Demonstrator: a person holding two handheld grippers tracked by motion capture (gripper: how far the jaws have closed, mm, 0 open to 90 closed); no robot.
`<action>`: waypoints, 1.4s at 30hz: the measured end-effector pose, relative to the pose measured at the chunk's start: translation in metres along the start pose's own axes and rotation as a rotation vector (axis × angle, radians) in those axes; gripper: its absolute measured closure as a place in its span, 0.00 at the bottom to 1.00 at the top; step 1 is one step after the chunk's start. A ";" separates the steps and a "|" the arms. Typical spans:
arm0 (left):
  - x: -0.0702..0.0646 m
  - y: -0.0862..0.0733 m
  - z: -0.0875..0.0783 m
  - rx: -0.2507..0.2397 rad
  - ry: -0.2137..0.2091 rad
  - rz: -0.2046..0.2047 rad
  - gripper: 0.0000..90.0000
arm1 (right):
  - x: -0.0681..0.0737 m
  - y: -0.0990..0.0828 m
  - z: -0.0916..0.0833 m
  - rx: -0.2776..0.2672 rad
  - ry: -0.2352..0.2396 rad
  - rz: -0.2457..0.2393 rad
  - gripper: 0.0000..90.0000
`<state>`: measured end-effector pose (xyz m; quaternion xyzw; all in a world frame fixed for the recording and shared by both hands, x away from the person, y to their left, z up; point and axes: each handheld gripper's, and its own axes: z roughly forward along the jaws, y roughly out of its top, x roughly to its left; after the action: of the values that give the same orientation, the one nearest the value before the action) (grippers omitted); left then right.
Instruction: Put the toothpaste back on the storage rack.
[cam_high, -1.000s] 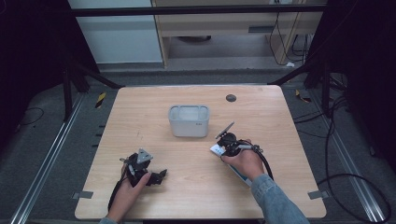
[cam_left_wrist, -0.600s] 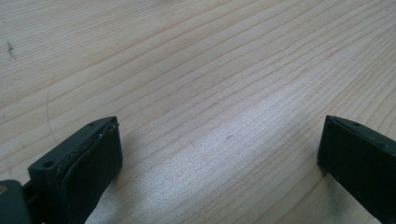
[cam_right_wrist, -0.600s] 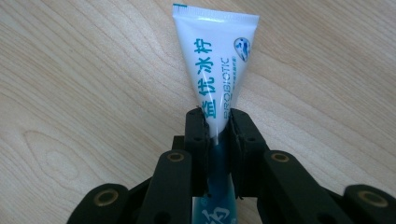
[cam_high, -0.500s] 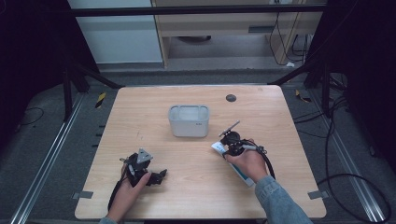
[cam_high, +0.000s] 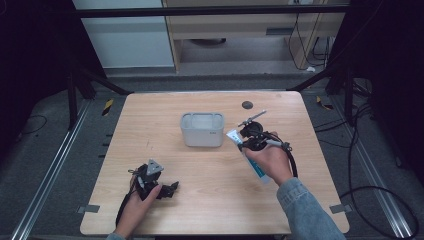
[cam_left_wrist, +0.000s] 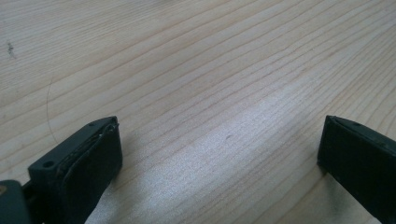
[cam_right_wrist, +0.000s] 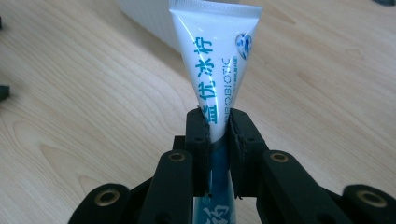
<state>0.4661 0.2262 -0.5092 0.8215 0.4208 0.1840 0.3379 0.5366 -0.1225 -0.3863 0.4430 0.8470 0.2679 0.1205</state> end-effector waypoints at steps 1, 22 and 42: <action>0.000 0.000 0.000 0.000 0.000 0.000 0.00 | -0.002 0.002 -0.004 -0.011 -0.003 -0.004 0.88; 0.000 0.000 0.000 0.000 0.002 -0.002 0.00 | 0.009 0.026 -0.030 -0.258 -0.031 0.002 0.88; 0.000 0.000 0.000 -0.004 0.004 -0.006 0.00 | 0.018 0.060 -0.047 -0.455 -0.011 0.016 0.88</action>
<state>0.4660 0.2257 -0.5094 0.8193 0.4236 0.1852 0.3391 0.5469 -0.0966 -0.3135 0.4127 0.7606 0.4505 0.2196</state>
